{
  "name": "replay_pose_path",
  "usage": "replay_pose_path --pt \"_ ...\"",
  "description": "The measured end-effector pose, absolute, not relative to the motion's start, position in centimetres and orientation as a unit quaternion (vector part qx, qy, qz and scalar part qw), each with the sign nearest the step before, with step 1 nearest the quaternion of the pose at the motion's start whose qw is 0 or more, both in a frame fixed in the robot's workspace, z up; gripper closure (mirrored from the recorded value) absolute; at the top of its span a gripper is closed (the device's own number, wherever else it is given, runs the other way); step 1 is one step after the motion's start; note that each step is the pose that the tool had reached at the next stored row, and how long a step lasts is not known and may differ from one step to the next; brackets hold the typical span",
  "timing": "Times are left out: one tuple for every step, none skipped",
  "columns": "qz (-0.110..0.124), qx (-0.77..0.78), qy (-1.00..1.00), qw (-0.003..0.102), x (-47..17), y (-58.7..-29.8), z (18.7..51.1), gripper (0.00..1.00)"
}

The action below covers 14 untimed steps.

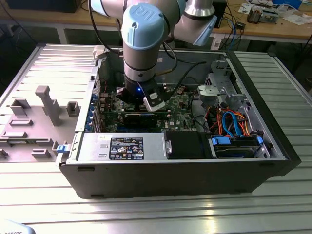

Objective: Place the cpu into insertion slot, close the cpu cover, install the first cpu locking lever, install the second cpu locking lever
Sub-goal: 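Install the second cpu locking lever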

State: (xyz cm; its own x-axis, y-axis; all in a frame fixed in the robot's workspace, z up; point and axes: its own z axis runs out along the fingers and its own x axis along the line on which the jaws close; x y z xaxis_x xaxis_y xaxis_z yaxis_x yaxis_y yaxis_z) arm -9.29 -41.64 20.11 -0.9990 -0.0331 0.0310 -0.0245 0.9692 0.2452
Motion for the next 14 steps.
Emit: replay_pose_path --pt "-0.128 0.015 -0.992 0.017 -9.29 -41.62 19.91 0.89" --pt "-0.132 0.015 -0.991 0.017 -9.29 -41.62 19.75 0.89" --pt "-0.132 0.015 -0.991 0.017 -9.29 -41.62 19.71 0.89" --pt "-0.132 0.015 -0.991 0.017 -9.3 -41.62 19.71 0.89" --pt "-0.132 0.015 -0.991 0.017 -9.33 -41.62 19.7 0.89" --pt "-0.132 0.015 -0.991 0.017 -9.39 -41.62 19.7 0.89" --pt "-0.131 0.015 -0.991 0.017 -9.46 -41.62 19.7 0.89" --pt "-0.131 0.015 -0.991 0.017 -9.54 -41.62 19.71 0.89" --pt "-0.131 0.015 -0.991 0.017 -9.66 -41.62 19.71 0.89" --pt "-0.131 0.015 -0.991 0.017 -9.75 -41.62 19.72 0.89" --pt "-0.131 0.015 -0.991 0.017 -9.84 -41.63 19.77 0.89" --pt "-0.131 0.015 -0.991 0.017 -9.92 -41.63 19.8 0.89" --pt "-0.131 0.015 -0.991 0.017 -9.97 -41.62 19.85 0.89" --pt "-0.131 0.015 -0.991 0.017 -10.02 -41.62 19.91 0.89"
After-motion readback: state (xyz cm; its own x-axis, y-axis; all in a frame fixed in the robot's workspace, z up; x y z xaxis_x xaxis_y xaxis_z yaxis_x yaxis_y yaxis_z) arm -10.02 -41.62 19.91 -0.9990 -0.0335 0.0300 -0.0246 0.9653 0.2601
